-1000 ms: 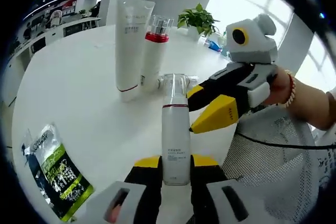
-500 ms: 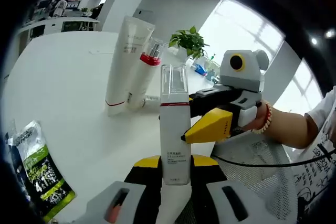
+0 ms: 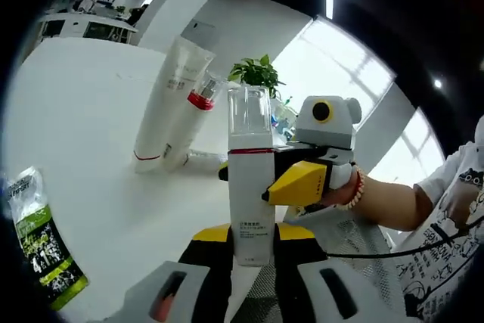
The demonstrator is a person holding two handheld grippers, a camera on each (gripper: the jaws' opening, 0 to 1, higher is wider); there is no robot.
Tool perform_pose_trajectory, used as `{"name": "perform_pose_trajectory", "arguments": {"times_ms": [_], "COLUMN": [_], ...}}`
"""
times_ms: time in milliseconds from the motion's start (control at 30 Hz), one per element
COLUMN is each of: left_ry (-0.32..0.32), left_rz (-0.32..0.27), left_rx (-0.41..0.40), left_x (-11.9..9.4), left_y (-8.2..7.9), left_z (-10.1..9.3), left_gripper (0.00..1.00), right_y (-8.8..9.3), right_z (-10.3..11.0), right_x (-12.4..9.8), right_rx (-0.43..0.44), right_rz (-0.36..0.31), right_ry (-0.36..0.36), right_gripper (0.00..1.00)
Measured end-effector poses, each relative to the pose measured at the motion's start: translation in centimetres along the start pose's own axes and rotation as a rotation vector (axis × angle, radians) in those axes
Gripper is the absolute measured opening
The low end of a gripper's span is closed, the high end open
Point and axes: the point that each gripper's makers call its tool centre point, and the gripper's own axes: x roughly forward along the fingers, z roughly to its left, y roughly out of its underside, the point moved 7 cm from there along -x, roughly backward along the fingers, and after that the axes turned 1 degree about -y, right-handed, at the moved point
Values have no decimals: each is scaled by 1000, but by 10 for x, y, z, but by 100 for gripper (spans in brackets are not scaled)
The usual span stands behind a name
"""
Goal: Arrange the skincare products in the storage area until every visible bottle or jar stands upright without overlapping.
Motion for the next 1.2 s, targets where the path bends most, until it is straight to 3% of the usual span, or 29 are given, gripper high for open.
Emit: {"name": "perform_pose_trajectory", "arguments": {"times_ms": [67, 167, 333, 467, 600, 767, 867, 1200], "left_ry": [26, 11, -163, -194, -241, -355, -402, -503], "left_rz": [-3, -7, -15, -17, -17, 33, 28, 46], "left_rx": [-35, -62, 50, 56, 80, 220, 283, 377], "left_x": [0, 0, 0, -1, -1, 1, 4, 11], "left_y": [-1, -1, -2, -2, -2, 2, 1, 3], "left_z": [-1, 1, 13, 15, 16, 17, 15, 12], "left_gripper": [19, 21, 23, 23, 25, 32, 32, 33], "right_y": [-1, -1, 1, 5, 5, 4, 5, 10], "right_z": [3, 3, -3, -10, -11, -14, -16, -9], "right_x": [0, 3, 3, 2, 3, 3, 3, 14], "right_rx": [-19, -52, -123, -200, -177, -160, -134, -94], "right_rz": [-3, 4, 30, 80, 68, 55, 50, 49], "right_ry": [1, 42, 136, 224, 243, 286, 315, 331], "right_gripper": [23, 23, 23, 23, 23, 23, 23, 23]}}
